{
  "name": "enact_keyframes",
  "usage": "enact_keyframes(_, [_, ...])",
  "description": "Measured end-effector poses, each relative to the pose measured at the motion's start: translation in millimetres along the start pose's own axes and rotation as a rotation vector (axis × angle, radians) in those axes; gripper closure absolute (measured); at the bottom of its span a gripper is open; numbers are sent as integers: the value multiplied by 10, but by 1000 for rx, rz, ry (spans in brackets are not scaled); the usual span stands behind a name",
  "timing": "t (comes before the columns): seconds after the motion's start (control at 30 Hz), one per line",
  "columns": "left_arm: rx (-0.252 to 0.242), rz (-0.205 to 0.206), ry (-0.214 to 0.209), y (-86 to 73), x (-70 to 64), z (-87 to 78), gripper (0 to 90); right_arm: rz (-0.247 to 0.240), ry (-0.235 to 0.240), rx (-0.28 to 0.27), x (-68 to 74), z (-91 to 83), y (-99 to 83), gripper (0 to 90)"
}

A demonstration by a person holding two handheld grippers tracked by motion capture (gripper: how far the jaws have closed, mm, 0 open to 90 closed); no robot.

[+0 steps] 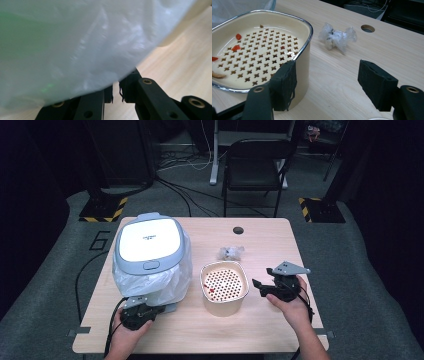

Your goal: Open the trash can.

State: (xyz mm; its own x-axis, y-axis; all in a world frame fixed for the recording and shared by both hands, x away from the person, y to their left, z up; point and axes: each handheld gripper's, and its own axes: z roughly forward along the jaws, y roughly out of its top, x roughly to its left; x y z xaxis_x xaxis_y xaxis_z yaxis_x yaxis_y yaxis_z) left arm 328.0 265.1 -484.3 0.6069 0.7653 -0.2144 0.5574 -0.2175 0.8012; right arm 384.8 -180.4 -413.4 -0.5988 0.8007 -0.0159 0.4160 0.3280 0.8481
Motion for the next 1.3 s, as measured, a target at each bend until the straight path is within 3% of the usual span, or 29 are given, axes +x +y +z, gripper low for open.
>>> enact_keyframes(0.03, [-1, 118, 14, 40, 102, -5, 811, -6, 2, -2, 2, 15, 8, 310])
enact_keyframes(0.07, [-8, 72, 14, 39, 91, -4, 807, -8, 5, 3, 8, 27, 15, 311])
enact_keyframes(0.1, [-1, 65, 0, 46, 119, 3, 818, -5, 4, 5, 15, 45, 23, 316])
enact_keyframes(0.13, [22, 128, 20, 61, 189, -1, 820, -7, 6, 12, 16, 62, 31, 322])
enact_keyframes(0.17, [26, 161, 39, 61, 217, 4, 818, -1, 8, 19, 21, 81, 42, 326])
enact_keyframes(0.2, [18, 128, 40, 42, 203, 20, 823, 2, 9, 21, 24, 102, 53, 332])
enact_keyframes(0.23, [19, 121, 43, 33, 212, 23, 826, 2, 8, 26, 25, 120, 66, 335])
enact_keyframes(0.27, [27, 150, 43, 44, 249, 21, 827, 4, 9, 29, 25, 140, 79, 337])
enact_keyframes(0.3, [20, 146, 45, 46, 263, 27, 828, 7, 11, 30, 22, 161, 90, 339])
enact_keyframes(0.33, [18, 96, 39, 37, 253, 33, 829, 12, 11, 33, 16, 180, 102, 339])
enact_keyframes(0.37, [20, 99, 34, 44, 271, 36, 830, 16, 11, 34, 12, 198, 113, 340])
enact_keyframes(0.43, [28, 57, 44, 45, 266, 33, 831, 24, 7, 34, 4, 225, 134, 343])
enact_keyframes(0.47, [6, 71, 6, 58, 292, 69, 833, 29, 5, 34, 0, 234, 145, 344])
enact_keyframes(0.5, [20, 112, 28, 75, 341, 64, 835, 31, 7, 34, -7, 240, 155, 347])
enact_keyframes(0.53, [0, -115, 40, 41, 192, 73, 836, 32, 10, 35, -12, 248, 167, 352])
enact_keyframes(0.57, [26, 125, 35, 92, 381, 72, 836, 35, 15, 35, -18, 252, 177, 359])
enact_keyframes(0.6, [-2, 21, 6, 69, 311, 95, 836, 39, 21, 33, -22, 258, 187, 375])
enact_keyframes(0.63, [4, 39, 4, 70, 329, 103, 835, 51, 34, 30, -22, 262, 194, 400])
enact_keyframes(0.67, [-3, 13, 16, 59, 305, 101, 830, 50, 44, 27, -29, 269, 200, 420])
enact_keyframes(0.73, [17, 47, 66, 41, 307, 95, 807, 62, 59, 23, -32, 284, 209, 449])
enact_keyframes(0.77, [-3, 46, 21, 30, 291, 129, 797, 69, 71, 18, -31, 292, 212, 467])
enact_keyframes(0.8, [-1, 78, 27, 25, 294, 143, 789, 68, 88, 15, -32, 304, 216, 475])
enact_keyframes(0.83, [-8, -49, 27, -11, 198, 160, 782, 71, 101, 26, -18, 328, 224, 486])
enact_keyframes(0.9, [5, -24, 50, -22, 179, 177, 776, 52, 114, 45, 15, 370, 229, 522])
enact_keyframes(0.93, [15, 1, 31, -21, 191, 189, 777, 40, 118, 60, 38, 398, 231, 541])
enact_keyframes(0.97, [5, -15, 26, -26, 175, 204, 787, 27, 123, 74, 58, 428, 232, 572])
enact_keyframes(1.1, [10, -4, 36, -34, 179, 211, 806, 16, 140, 104, 118, 532, 241, 647])
enact_keyframes(1.2, [27, 11, 31, -55, 184, 223, 814, 14, 118, 128, 161, 593, 237, 675])
enact_keyframes(1.3, [25, 17, 36, -58, 187, 228, 831, 23, 126, 123, 169, 608, 243, 688])
